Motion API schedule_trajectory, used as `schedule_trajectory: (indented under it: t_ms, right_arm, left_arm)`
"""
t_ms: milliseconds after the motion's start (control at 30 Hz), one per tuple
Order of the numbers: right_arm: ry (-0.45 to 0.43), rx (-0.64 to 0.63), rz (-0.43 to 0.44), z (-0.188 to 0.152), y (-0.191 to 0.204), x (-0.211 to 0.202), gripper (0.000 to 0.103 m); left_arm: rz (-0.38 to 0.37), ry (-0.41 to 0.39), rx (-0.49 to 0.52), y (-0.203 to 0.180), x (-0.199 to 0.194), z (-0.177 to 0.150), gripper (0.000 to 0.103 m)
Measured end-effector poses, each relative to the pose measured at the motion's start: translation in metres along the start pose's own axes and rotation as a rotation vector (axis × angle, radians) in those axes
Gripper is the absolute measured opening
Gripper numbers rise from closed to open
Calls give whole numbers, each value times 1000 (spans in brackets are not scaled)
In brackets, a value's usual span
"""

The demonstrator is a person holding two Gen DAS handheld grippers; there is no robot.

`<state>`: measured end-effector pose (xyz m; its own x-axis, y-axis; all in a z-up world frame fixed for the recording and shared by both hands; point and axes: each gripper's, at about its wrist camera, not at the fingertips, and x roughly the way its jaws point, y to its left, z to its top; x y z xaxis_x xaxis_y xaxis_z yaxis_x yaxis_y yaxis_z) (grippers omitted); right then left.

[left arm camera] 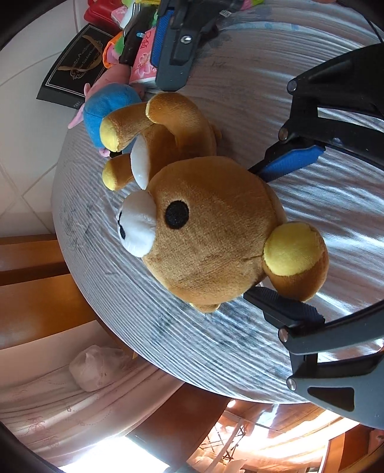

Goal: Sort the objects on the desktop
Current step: 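Lift the teddy bear off the table with both tools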

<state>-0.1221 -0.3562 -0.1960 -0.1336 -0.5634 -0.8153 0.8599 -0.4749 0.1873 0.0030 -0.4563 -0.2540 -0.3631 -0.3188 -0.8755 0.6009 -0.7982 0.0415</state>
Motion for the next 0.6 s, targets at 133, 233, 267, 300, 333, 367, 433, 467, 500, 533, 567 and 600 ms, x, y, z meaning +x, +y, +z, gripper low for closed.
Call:
schedule_trajectory:
  t_ms: [133, 233, 267, 300, 333, 367, 433, 467, 500, 533, 567, 600]
  right_arm:
    - [3, 1, -15, 13, -6, 16, 56]
    - [7, 11, 2, 20, -11, 27, 55]
    - [14, 8, 12, 22, -12, 30, 52]
    - [25, 3, 23, 24, -11, 32, 50]
    - [33, -1, 36, 25, -11, 34, 49]
    - [39, -8, 43, 26, -10, 35, 49]
    - [50, -19, 54, 30, -9, 35, 49]
    - [48, -25, 65, 33, -8, 34, 49]
    - [44, -36, 61, 36, -7, 35, 49]
    - [40, -46, 56, 39, -6, 36, 49]
    - [42, -52, 58, 42, -6, 39, 50]
    - [48, -52, 63, 44, -7, 44, 51]
  left_arm:
    - [-40, 37, -41, 5, 7, 1, 78]
    - [-44, 59, -65, 2, 4, 7, 78]
    - [-42, 49, -69, -1, 0, 10, 79]
    - [-30, 46, -78, -4, -2, 14, 82]
    - [-20, 52, -89, -4, 1, 17, 86]
    - [-7, 66, -106, -4, 7, 21, 88]
    - [4, 93, -126, -2, 21, 27, 92]
    - [13, 90, -127, -1, 25, 28, 92]
    - [23, 79, -123, 0, 26, 28, 93]
    - [27, 67, -116, 0, 26, 28, 93]
    - [29, 61, -109, 1, 26, 28, 94]
    - [29, 59, -106, 2, 27, 28, 93]
